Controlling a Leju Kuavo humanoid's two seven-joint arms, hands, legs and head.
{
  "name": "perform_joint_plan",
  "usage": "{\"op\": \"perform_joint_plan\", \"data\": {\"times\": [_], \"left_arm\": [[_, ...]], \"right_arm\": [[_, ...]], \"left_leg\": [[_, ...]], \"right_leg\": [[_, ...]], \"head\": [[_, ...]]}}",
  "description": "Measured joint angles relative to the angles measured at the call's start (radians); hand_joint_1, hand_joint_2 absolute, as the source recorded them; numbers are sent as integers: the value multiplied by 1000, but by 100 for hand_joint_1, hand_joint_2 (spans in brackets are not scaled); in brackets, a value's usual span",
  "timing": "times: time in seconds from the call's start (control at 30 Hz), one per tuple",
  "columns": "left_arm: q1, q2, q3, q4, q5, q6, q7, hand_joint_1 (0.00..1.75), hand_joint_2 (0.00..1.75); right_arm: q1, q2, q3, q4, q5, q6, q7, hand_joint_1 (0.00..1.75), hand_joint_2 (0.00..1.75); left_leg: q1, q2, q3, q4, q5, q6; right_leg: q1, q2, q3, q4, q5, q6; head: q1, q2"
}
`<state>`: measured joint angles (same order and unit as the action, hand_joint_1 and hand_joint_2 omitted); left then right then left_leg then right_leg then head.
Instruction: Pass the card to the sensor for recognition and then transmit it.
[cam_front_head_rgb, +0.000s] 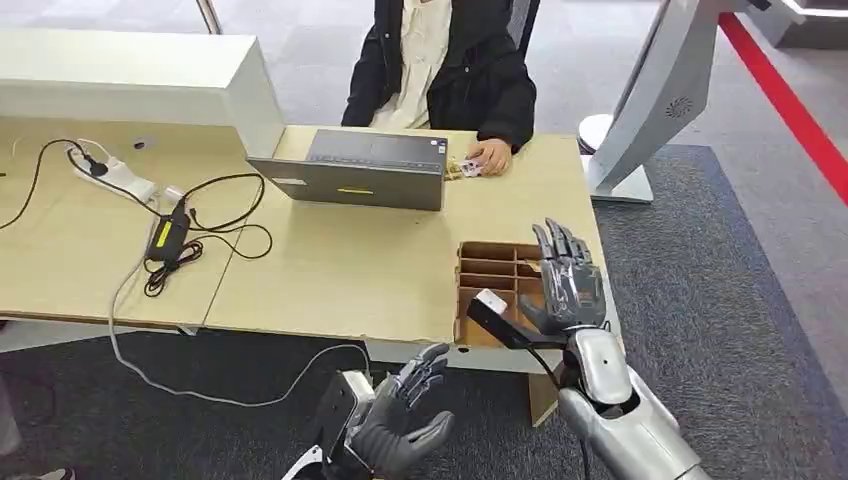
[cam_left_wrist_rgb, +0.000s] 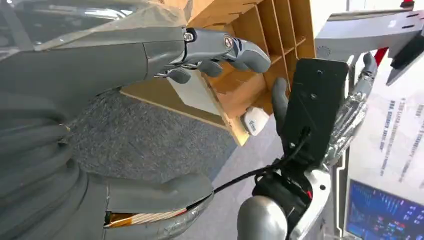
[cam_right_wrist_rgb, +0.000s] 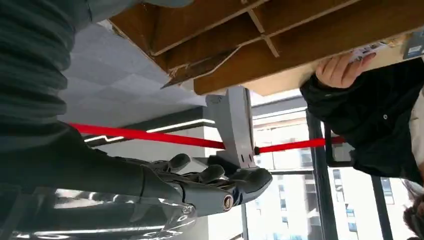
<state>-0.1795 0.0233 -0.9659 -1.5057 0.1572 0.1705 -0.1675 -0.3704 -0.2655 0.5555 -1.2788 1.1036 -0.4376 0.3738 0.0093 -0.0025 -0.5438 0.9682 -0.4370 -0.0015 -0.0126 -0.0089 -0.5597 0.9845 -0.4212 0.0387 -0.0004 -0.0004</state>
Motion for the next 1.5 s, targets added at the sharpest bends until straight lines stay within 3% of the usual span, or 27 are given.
{"op": "perform_joint_plan", "data": {"times": [0.53, 0.8, 1.43, 1.47, 1.5], "left_arm": [[-8, 8, -16, -8, 30, 23, 0, 0, 175], [-27, 22, -26, -8, 44, 0, -1, 0, 175], [-32, 33, -41, -8, 48, 2, -2, 0, 175], [-32, 33, -41, -8, 47, 4, -2, 0, 175], [-32, 33, -41, -8, 46, 6, -2, 0, 175]], "right_arm": [[-40, 19, -1, 148, -56, -54, -37, 0, 175], [-64, 37, -1, 198, -57, -73, -51, 0, 175], [-76, 51, -2, 242, -58, -74, -54, 0, 175], [-76, 51, -3, 242, -58, -74, -54, 141, 175], [-76, 50, -3, 242, -59, -74, -54, 175, 175]], "left_leg": [[0, 0, -1, 0, 0, 0], [0, 0, -1, 0, 0, 0], [0, 0, -1, 0, 0, 0], [0, 0, -1, 0, 0, 0], [0, 0, -1, 0, 0, 0]], "right_leg": [[0, 0, 0, 0, 0, 0], [0, 0, -1, 0, 0, 0], [0, 0, -1, 0, 0, 0], [0, 0, -1, 0, 0, 0], [0, 0, -1, 0, 0, 0]], "head": [[0, 0], [0, 0], [0, 0], [0, 0], [0, 0]]}}
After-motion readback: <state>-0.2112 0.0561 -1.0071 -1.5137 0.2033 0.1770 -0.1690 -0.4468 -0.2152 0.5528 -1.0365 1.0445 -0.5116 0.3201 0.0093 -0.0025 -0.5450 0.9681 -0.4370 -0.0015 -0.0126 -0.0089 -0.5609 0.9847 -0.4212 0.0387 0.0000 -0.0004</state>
